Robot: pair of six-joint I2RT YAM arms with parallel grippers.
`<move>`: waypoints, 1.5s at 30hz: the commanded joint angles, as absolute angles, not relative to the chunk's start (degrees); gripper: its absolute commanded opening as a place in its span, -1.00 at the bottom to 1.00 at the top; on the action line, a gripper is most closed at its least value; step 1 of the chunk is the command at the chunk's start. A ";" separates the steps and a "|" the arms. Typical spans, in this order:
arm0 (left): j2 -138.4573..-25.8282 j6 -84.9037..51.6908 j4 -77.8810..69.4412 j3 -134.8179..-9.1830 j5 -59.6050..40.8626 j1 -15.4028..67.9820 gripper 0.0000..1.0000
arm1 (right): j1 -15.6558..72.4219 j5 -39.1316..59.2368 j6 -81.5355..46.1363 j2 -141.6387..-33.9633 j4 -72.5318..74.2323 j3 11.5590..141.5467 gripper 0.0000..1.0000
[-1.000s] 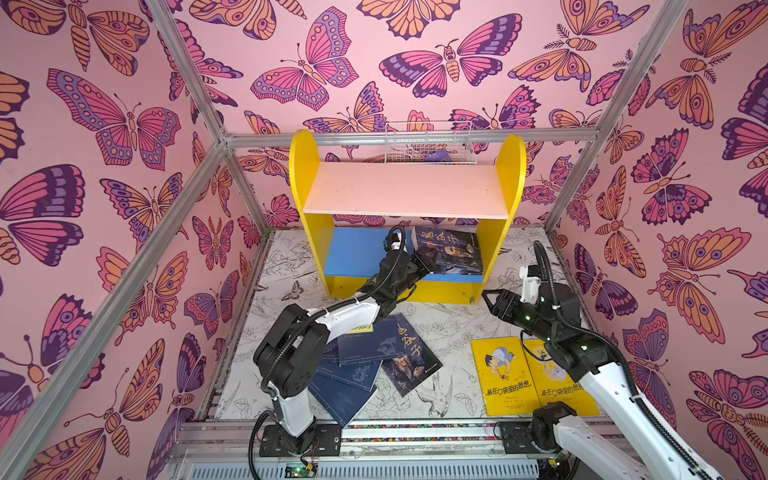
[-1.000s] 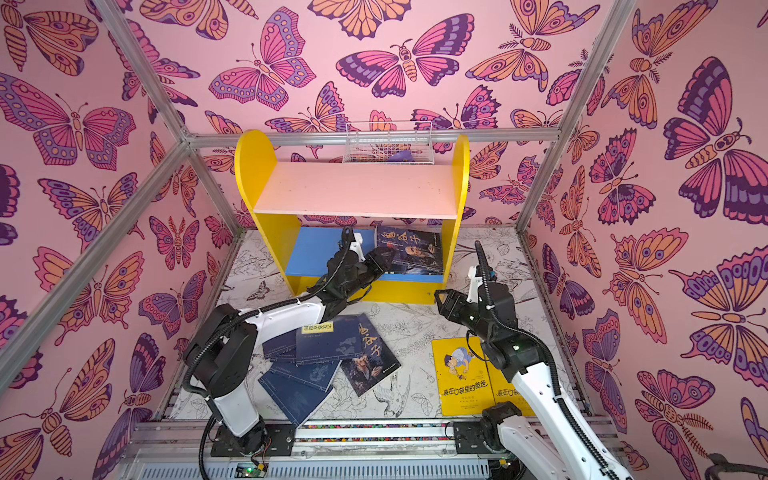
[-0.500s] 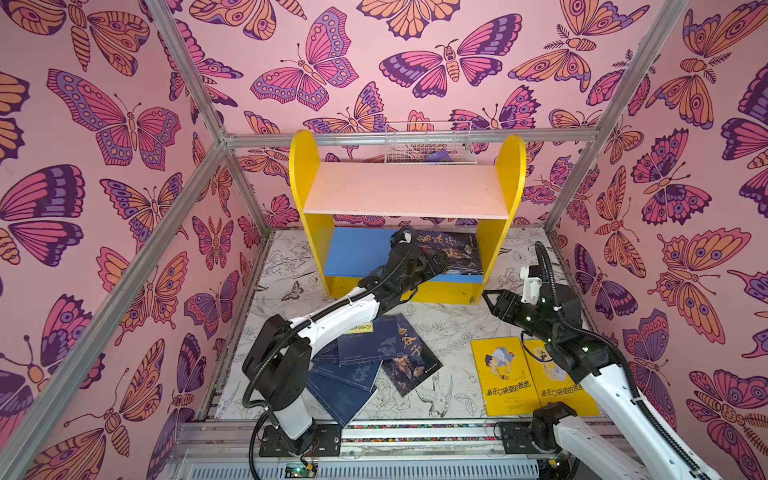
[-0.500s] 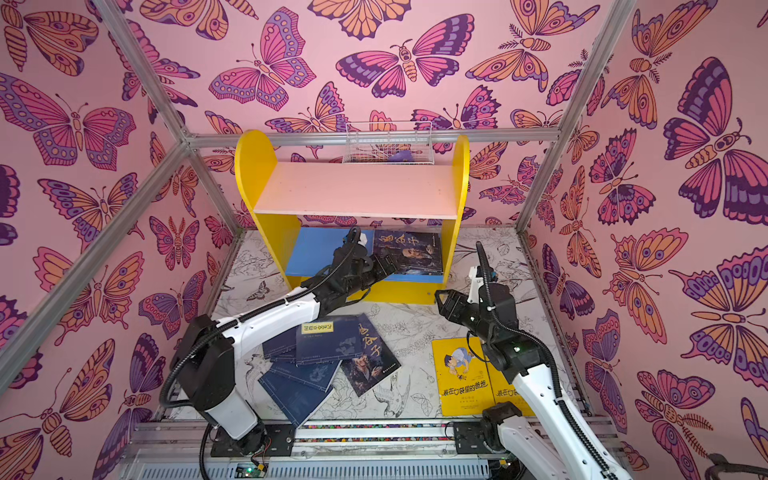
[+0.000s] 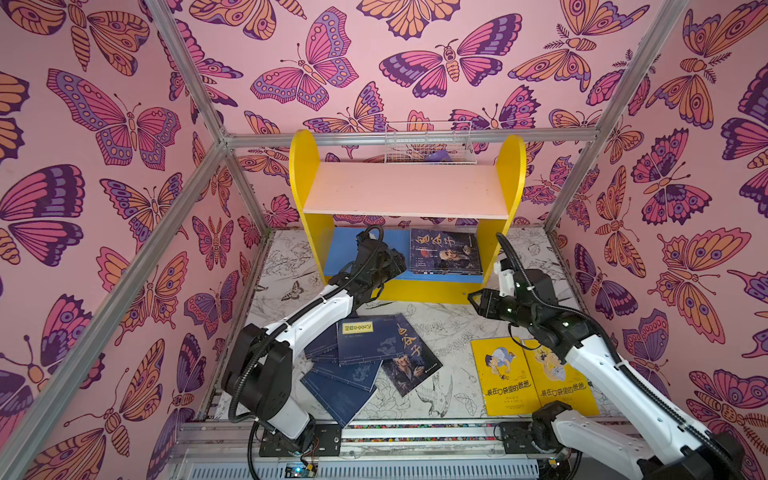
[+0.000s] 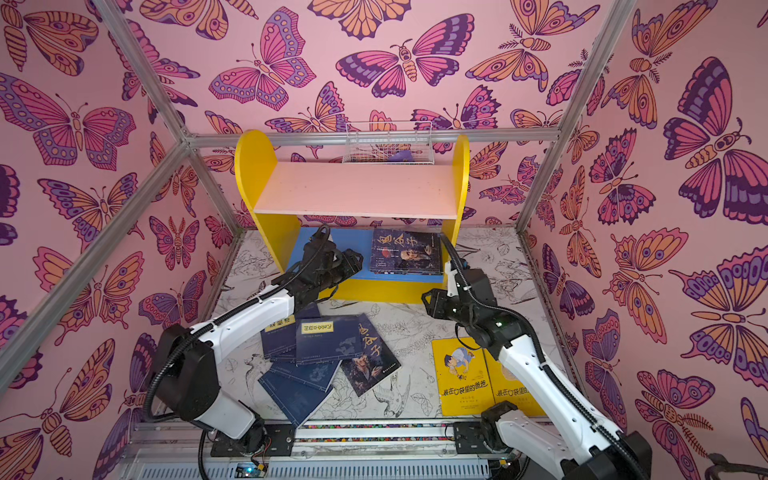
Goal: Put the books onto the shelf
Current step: 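Push the purple book flat onto the black book with both grippers, then withdraw both grippers and reach down to the second purple book on the table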
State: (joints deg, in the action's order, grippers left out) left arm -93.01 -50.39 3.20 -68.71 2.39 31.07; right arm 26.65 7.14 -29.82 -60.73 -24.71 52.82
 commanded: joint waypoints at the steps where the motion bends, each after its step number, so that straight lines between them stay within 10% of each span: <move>1: -97.21 -47.29 3.70 -71.73 2.16 30.91 0.07 | 31.40 0.62 -24.94 -66.43 -25.92 58.32 -0.14; 18: -108.73 -45.01 3.60 -81.02 4.08 30.93 -0.21 | 30.56 -0.30 -28.84 -89.62 -23.85 74.53 -0.46; 45: -108.01 -46.23 4.04 -79.43 4.31 32.97 -0.08 | 30.16 -3.73 -27.41 -76.65 -21.82 65.02 -0.42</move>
